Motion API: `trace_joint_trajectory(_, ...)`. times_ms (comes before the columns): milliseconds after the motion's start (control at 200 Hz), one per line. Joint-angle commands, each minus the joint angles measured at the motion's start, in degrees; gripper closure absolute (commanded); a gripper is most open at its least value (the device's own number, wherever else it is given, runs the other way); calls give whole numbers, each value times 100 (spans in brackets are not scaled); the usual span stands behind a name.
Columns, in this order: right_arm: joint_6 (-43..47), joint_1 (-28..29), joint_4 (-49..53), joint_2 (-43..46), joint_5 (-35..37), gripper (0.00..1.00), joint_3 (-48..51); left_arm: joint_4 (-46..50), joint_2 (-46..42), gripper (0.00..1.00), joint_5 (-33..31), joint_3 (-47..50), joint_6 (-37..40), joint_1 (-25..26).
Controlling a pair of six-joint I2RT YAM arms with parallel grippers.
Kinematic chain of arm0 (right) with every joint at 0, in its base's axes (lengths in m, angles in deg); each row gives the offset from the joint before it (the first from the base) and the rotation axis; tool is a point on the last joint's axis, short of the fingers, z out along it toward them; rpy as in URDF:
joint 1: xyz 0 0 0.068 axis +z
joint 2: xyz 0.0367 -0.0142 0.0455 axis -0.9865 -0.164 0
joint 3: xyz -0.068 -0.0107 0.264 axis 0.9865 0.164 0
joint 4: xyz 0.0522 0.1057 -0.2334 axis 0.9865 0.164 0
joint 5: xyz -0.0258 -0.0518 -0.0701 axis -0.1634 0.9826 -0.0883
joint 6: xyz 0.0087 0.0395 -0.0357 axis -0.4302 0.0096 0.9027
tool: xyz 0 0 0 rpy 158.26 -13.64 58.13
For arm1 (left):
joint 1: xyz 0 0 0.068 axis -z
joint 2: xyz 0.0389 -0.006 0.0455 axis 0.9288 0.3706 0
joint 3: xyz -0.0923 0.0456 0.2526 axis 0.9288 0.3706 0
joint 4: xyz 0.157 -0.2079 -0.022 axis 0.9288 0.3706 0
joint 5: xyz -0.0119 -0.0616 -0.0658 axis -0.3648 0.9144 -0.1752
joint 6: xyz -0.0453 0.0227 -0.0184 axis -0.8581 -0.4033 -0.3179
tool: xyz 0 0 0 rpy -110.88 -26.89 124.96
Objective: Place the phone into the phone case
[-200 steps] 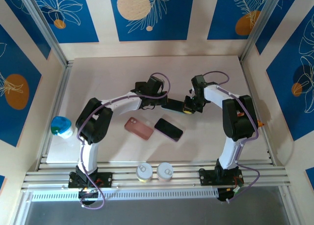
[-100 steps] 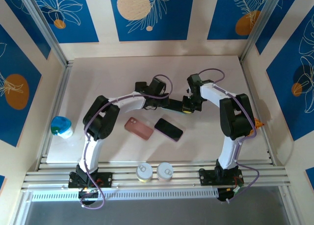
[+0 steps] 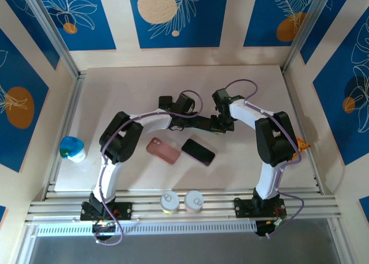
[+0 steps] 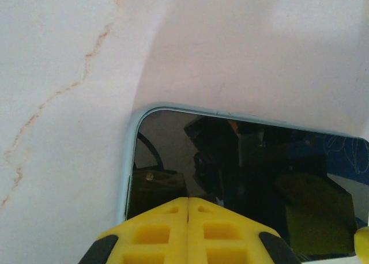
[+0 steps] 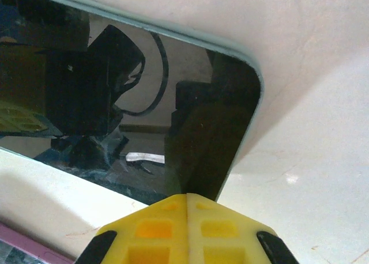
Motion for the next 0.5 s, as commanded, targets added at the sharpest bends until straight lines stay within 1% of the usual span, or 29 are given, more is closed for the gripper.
trace_joint_trajectory(0,-257,364,256,-276,-695,100,477,188,22,100,99,277,151,-59)
trace_joint_trajectory(325,-603,727,-85,-583,-1063,100,658,168,-349,100,-14,774,191,-319)
trace_joint_trajectory(495,-677,807,-289,-731,-1168,100,803,214,-410,100,-41,870,231,-374)
